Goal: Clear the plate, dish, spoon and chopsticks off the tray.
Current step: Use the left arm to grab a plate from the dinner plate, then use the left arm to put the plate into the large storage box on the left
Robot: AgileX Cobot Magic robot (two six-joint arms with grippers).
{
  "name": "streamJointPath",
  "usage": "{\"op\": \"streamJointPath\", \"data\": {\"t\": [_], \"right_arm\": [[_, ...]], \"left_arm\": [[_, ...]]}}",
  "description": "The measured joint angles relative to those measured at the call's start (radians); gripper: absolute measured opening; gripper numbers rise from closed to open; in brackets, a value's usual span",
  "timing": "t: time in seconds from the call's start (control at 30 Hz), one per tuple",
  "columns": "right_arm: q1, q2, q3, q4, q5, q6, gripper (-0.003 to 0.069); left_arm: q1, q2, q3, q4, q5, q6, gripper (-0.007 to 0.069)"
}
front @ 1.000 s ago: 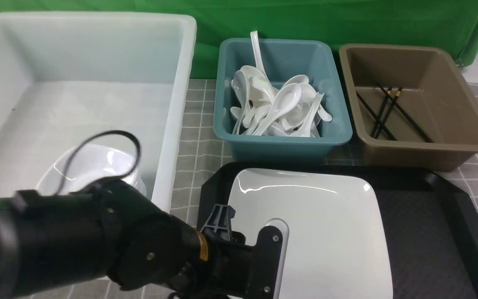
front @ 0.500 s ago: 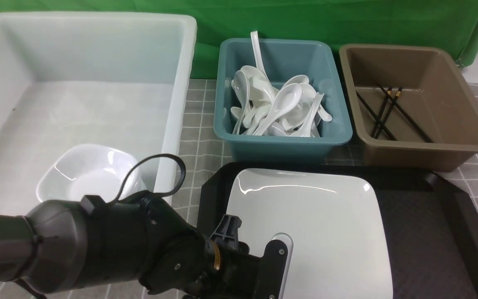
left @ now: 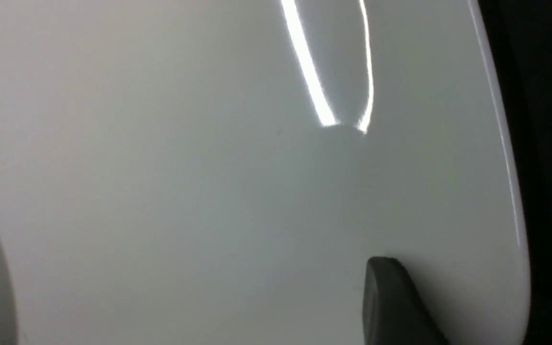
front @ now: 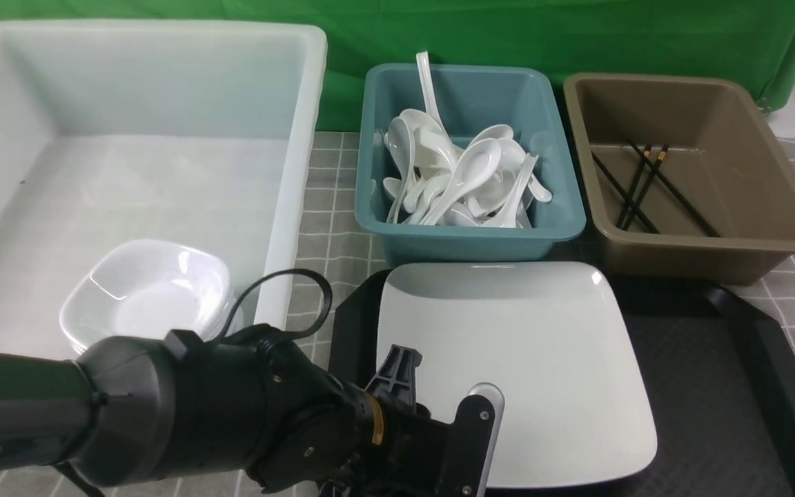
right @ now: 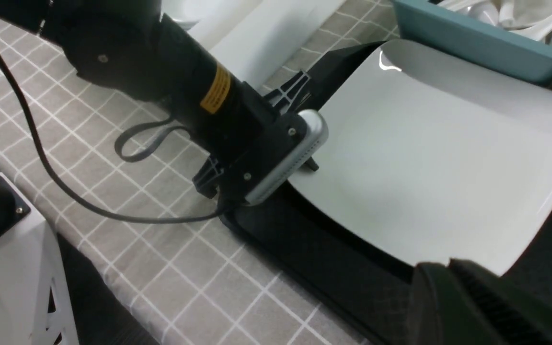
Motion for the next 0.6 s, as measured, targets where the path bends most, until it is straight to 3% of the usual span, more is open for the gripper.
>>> {"op": "streamJointPath", "data": {"t": [0.2, 0.4, 0.6], "right_arm": [[0.0, 0.0, 0.0, 0.002, 0.0, -0.004, 0.0058], [0.0, 0.0, -0.001, 0.006, -0.003, -0.011, 0.0058], [0.0, 0.0, -0.001, 0.002, -0.061, -0.023, 0.0059]], "left_arm": [[-0.017, -0.083, 0.0, -0.033, 0.1, -0.06, 0.0197], [-0.121, -0.285, 0.001, 0.001, 0.195, -0.168, 0.0056], [-0.193, -0.45, 0.004, -0.003, 0.254, -0.205, 0.0031]]}}
